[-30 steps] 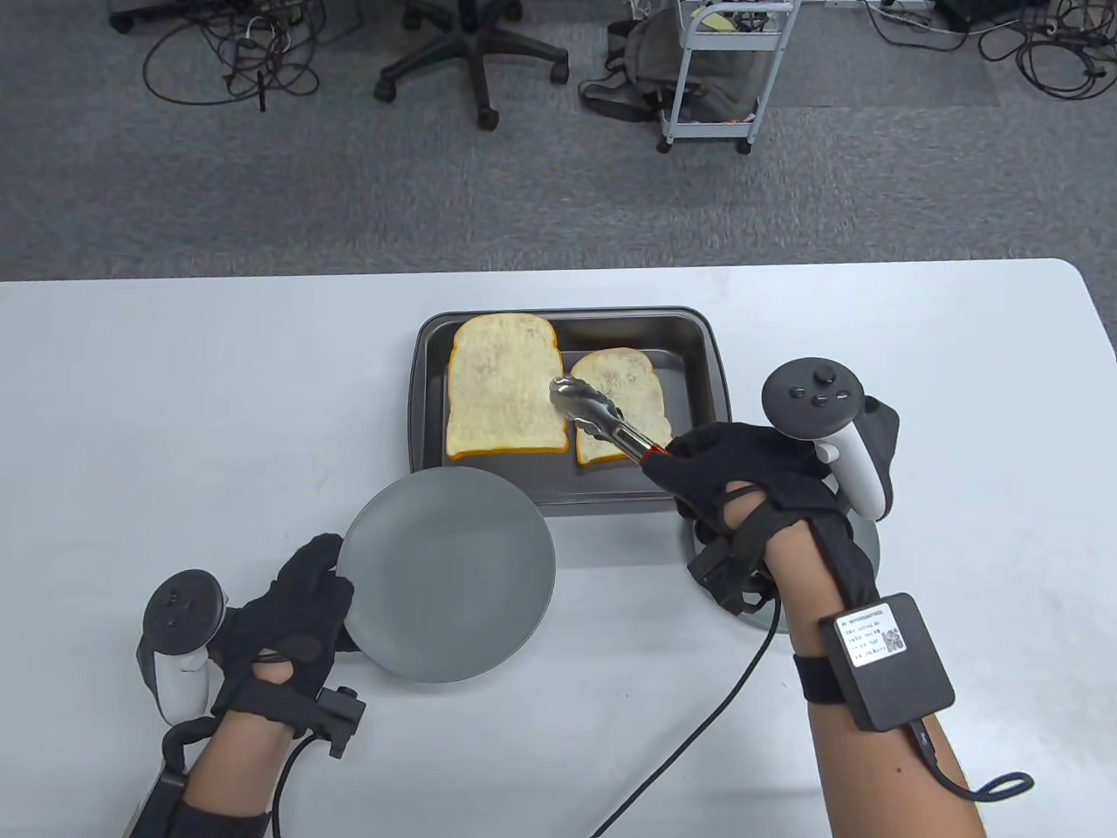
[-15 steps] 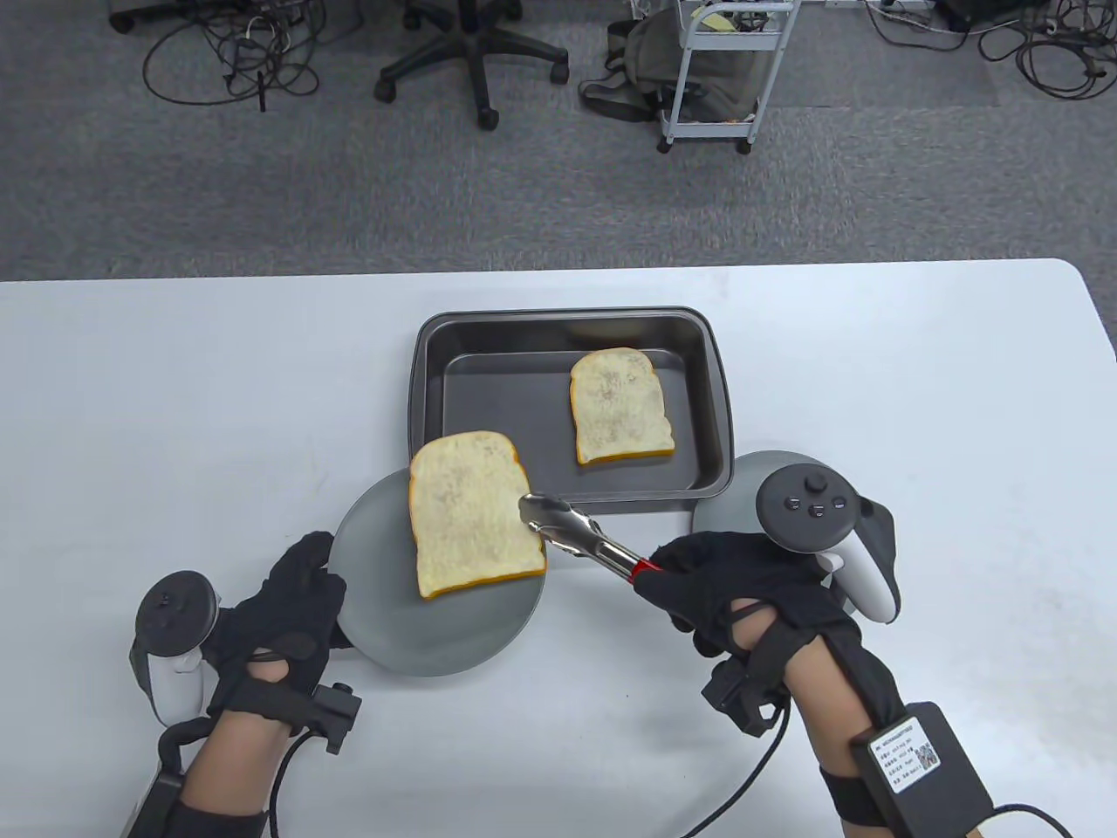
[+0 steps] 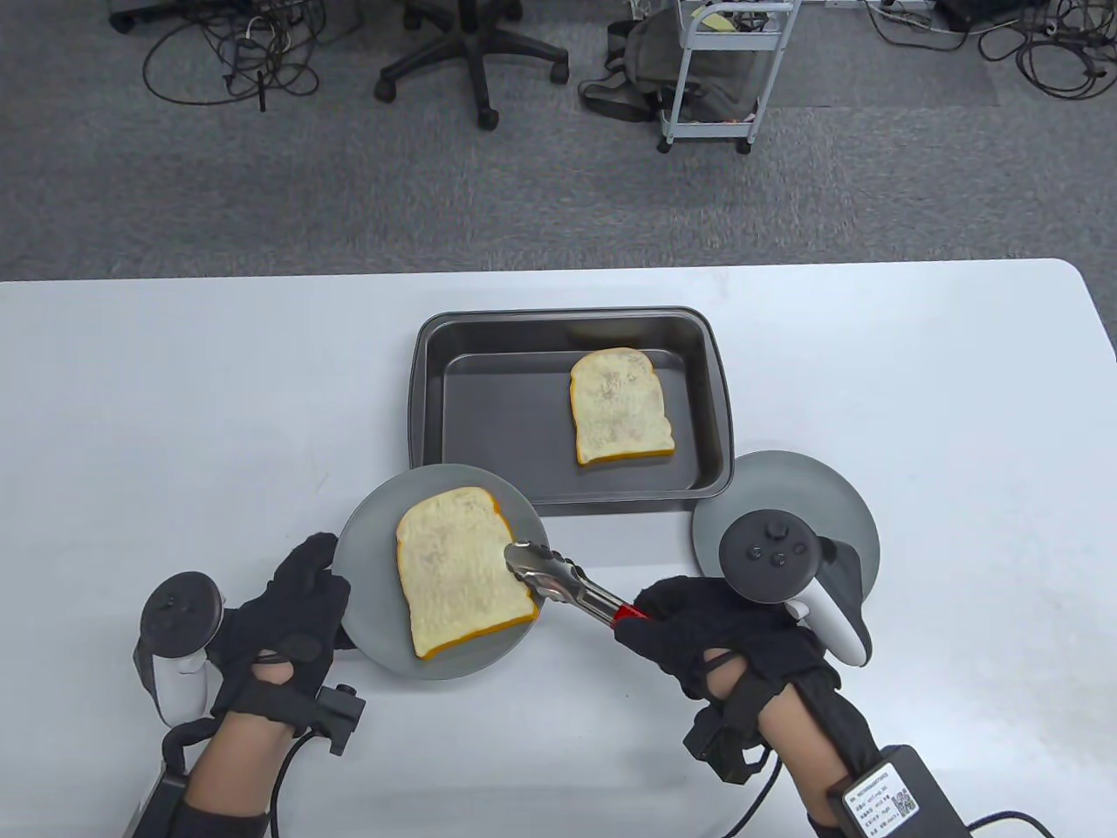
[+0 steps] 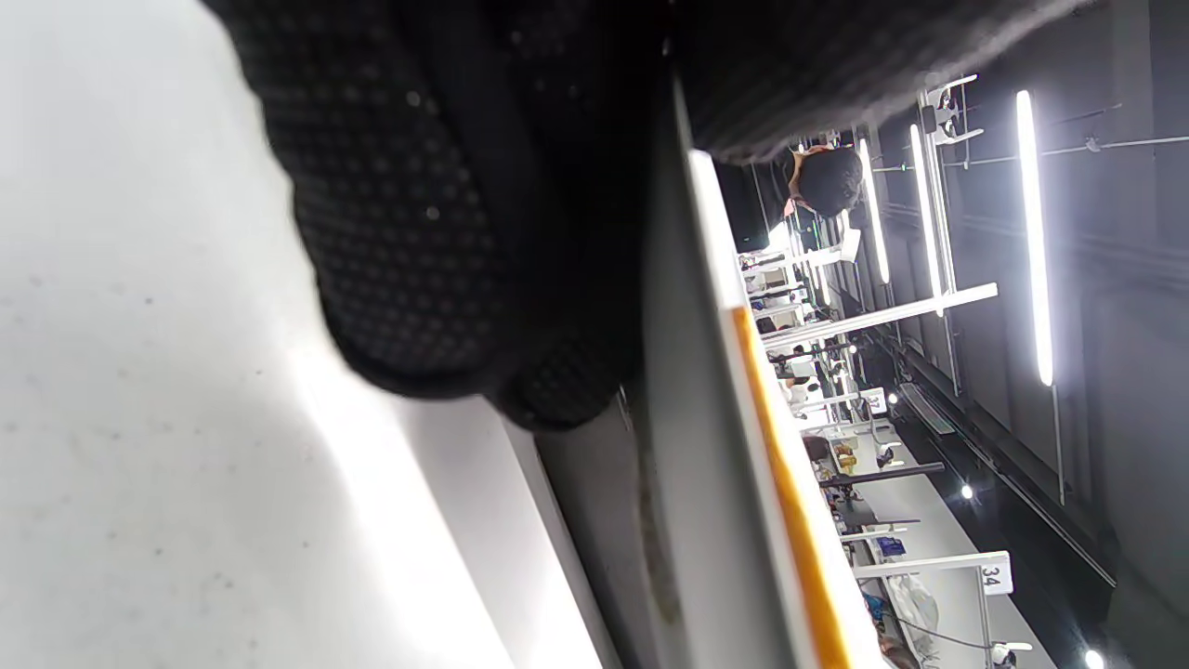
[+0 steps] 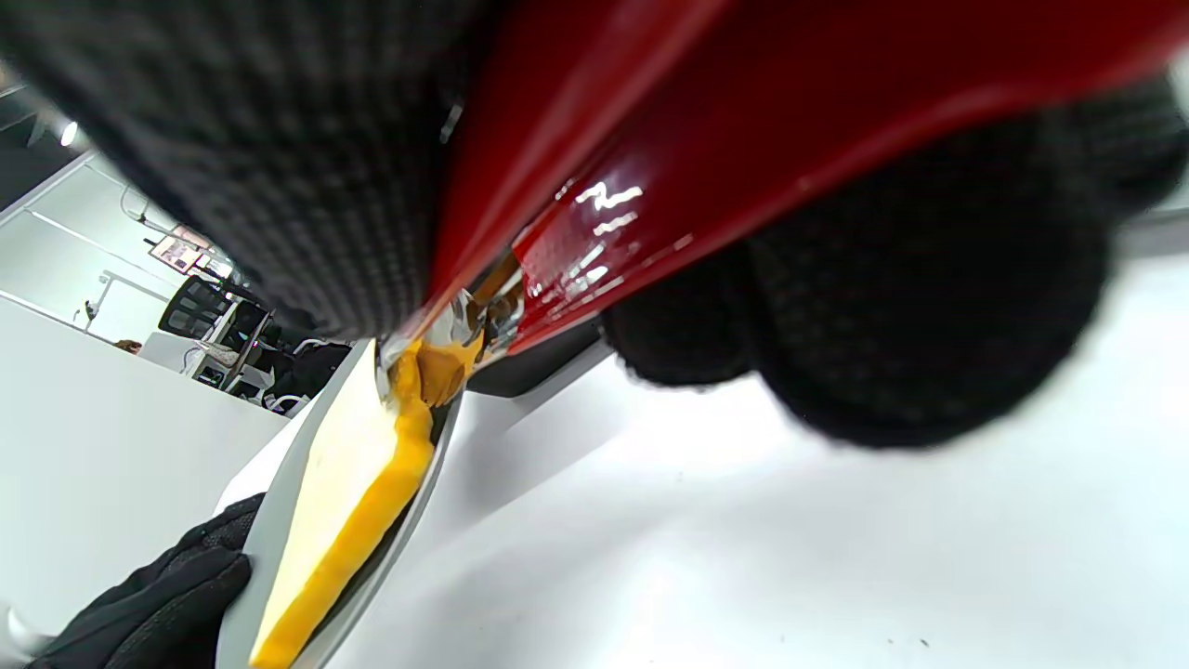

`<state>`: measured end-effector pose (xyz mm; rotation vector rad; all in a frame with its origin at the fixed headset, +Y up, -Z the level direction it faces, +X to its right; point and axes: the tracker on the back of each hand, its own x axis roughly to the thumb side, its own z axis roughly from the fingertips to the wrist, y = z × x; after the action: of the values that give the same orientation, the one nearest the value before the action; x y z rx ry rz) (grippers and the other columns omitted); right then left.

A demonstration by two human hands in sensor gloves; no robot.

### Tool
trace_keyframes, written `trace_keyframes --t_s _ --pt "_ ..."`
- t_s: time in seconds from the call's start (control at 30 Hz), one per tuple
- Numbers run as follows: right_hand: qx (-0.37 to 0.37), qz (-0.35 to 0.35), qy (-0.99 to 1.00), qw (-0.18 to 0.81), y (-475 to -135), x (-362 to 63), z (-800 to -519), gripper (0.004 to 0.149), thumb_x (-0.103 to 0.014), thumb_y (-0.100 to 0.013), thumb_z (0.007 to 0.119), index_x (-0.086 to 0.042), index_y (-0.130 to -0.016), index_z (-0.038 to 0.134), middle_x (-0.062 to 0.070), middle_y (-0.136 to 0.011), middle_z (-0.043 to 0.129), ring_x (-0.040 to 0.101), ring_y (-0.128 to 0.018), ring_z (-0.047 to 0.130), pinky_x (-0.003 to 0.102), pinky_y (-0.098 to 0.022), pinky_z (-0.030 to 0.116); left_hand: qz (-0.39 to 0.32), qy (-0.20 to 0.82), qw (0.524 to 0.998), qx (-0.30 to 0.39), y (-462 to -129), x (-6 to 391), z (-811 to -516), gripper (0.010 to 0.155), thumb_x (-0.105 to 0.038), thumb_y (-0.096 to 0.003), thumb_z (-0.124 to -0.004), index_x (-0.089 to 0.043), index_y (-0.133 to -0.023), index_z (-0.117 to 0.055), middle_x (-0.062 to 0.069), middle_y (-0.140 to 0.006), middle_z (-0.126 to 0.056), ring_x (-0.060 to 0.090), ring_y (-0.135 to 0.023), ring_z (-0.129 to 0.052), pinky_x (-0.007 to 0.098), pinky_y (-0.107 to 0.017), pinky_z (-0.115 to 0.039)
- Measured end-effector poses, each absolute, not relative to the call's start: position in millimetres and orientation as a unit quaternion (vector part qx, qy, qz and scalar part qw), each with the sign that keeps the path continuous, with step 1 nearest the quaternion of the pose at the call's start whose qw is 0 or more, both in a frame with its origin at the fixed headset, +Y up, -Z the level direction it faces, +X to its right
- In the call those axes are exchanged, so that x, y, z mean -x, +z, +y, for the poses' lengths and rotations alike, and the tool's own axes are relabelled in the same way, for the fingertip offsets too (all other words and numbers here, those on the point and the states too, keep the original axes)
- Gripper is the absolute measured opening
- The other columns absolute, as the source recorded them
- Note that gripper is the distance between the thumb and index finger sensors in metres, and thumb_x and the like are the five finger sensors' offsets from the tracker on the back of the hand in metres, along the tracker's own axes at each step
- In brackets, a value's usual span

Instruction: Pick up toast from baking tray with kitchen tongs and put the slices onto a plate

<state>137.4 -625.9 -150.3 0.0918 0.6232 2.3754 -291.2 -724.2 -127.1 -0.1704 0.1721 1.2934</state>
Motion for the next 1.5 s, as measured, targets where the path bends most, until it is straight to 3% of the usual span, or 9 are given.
trace_keyframes --t_s 0.4,0.63,0.93,1.1,1.5 --pt "-0.044 0.220 0.918 0.328 -150 -132 -622 0.069 -0.055 -0.032 0.098 -0.006 -0.080 0.093 0.023 -0.056 0.106 0.035 -0.026 0.106 0.054 -0.033 0.090 0.073 0.604 0.790 0.078 -126 289 -723 0.062 -0.030 -0.0496 -0.080 -0.009 -0.102 -0.054 0.010 -0.081 -0.097 0.023 -0.047 -0.120 0.026 -0.031 -0.108" --pt "-0.036 0.147 0.915 0.374 -158 -149 -601 0.080 -0.061 -0.031 0.095 -0.003 -0.084 0.088 0.024 -0.062 0.103 0.037 -0.031 0.106 0.056 -0.037 0.089 0.073 0.600 0.793 0.076 -126 289 -723 0.062 -0.030 -0.0495 -0.080 -0.009 -0.102 -0.054 0.010 -0.081 -0.097 0.023 -0.047 -0.120 0.026 -0.031 -0.108" --pt "0.080 0.054 0.939 0.329 -219 -189 -609 0.082 -0.061 -0.029 0.094 -0.002 -0.086 0.086 0.025 -0.064 0.102 0.038 -0.034 0.105 0.058 -0.039 0.086 0.068 0.602 0.792 0.074 -125 290 -722 0.062 -0.030 -0.0496 -0.080 -0.009 -0.102 -0.054 0.010 -0.081 -0.097 0.023 -0.047 -0.120 0.026 -0.031 -0.108" --pt "0.129 0.062 0.944 0.296 -250 -198 -627 0.080 -0.060 -0.030 0.093 -0.002 -0.086 0.087 0.025 -0.064 0.102 0.039 -0.034 0.104 0.058 -0.039 0.086 0.065 0.601 0.792 0.079 -126 289 -722 0.062 -0.030 -0.0498 -0.080 -0.009 -0.102 -0.054 0.010 -0.081 -0.097 0.023 -0.048 -0.120 0.026 -0.031 -0.108" --pt "0.166 0.066 0.973 0.145 -288 -182 -646 0.074 -0.056 -0.031 0.095 -0.005 -0.084 0.090 0.024 -0.062 0.103 0.038 -0.033 0.105 0.057 -0.039 0.087 0.056 0.602 0.792 0.085 -127 286 -723 0.061 -0.030 -0.0498 -0.080 -0.009 -0.101 -0.055 0.010 -0.081 -0.097 0.023 -0.047 -0.120 0.026 -0.031 -0.108"
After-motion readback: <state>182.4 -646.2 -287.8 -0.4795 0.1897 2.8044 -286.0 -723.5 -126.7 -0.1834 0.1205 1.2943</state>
